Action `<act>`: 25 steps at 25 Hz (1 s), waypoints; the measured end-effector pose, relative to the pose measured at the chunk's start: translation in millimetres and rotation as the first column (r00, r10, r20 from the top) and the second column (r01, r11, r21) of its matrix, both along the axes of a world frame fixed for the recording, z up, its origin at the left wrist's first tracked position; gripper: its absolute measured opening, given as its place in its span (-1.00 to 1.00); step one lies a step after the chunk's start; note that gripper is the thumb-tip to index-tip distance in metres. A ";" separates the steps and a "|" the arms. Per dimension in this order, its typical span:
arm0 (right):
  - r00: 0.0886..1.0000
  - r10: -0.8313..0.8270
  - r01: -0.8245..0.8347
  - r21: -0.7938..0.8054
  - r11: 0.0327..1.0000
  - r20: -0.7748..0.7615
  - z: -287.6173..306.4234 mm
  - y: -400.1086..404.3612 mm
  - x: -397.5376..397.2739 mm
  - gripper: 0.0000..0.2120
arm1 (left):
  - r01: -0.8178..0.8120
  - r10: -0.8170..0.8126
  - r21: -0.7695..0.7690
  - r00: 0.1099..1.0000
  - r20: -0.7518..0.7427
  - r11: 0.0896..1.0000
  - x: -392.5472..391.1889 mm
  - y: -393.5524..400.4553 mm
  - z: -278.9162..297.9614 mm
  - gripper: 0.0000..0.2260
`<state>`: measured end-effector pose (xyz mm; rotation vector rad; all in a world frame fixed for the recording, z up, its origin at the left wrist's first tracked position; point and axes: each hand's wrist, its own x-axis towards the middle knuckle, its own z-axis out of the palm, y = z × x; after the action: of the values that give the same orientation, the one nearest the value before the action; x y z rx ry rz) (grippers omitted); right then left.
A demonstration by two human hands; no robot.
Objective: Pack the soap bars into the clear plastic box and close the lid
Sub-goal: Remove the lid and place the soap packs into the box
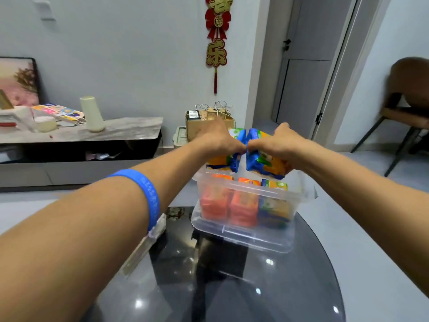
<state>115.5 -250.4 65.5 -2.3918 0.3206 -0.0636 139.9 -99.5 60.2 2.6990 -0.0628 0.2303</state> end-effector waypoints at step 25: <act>0.950 0.288 -0.232 -0.343 0.910 0.120 -39.9 32.5 -44.7 -0.50 | 0.065 -0.056 -0.045 0.983 0.177 0.997 -52.7 100.2 -47.2 -0.62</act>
<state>70.8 -217.9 25.6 -2.7135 -0.1025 -0.2084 87.2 0.6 12.9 2.6157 -0.1882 0.4451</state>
